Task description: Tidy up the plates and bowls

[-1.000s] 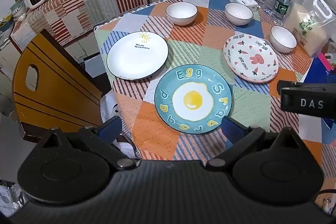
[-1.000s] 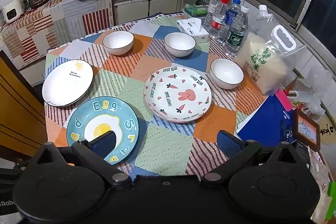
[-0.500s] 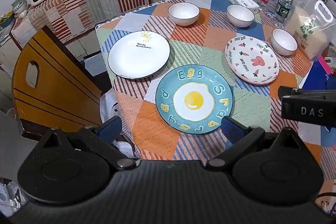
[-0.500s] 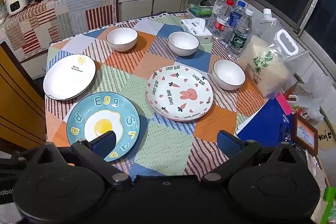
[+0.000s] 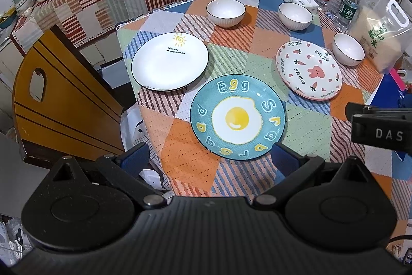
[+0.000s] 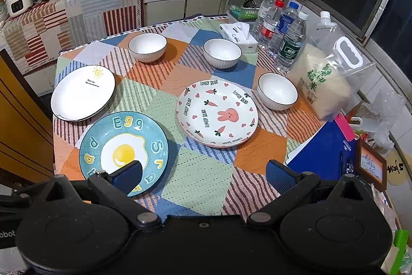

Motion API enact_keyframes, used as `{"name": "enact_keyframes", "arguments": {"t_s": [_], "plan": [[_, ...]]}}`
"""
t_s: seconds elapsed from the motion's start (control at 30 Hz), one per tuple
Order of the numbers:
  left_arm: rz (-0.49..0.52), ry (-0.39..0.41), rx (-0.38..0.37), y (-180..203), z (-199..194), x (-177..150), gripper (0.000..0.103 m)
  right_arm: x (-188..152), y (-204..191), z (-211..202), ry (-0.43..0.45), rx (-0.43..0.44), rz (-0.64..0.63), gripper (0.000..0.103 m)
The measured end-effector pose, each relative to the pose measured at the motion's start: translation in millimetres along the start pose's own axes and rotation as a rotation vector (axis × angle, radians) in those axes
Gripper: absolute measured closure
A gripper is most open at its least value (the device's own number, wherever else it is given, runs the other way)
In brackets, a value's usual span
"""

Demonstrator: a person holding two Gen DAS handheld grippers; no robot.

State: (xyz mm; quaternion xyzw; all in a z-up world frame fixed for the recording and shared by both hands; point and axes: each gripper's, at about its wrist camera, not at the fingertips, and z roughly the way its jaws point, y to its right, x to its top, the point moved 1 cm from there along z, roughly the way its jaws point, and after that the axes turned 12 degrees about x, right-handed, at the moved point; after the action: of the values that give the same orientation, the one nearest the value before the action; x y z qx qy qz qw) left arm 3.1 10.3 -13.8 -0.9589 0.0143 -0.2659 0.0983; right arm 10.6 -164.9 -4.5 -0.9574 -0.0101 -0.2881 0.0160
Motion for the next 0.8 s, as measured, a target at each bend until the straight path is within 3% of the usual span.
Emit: {"name": "enact_keyframes", "arguments": {"t_s": [0.8], "plan": [[0.022, -0.004, -0.011, 3.4, 0.8, 1.5, 0.001, 0.8, -1.8, 2.4, -0.006, -0.002, -0.004, 0.0]]}}
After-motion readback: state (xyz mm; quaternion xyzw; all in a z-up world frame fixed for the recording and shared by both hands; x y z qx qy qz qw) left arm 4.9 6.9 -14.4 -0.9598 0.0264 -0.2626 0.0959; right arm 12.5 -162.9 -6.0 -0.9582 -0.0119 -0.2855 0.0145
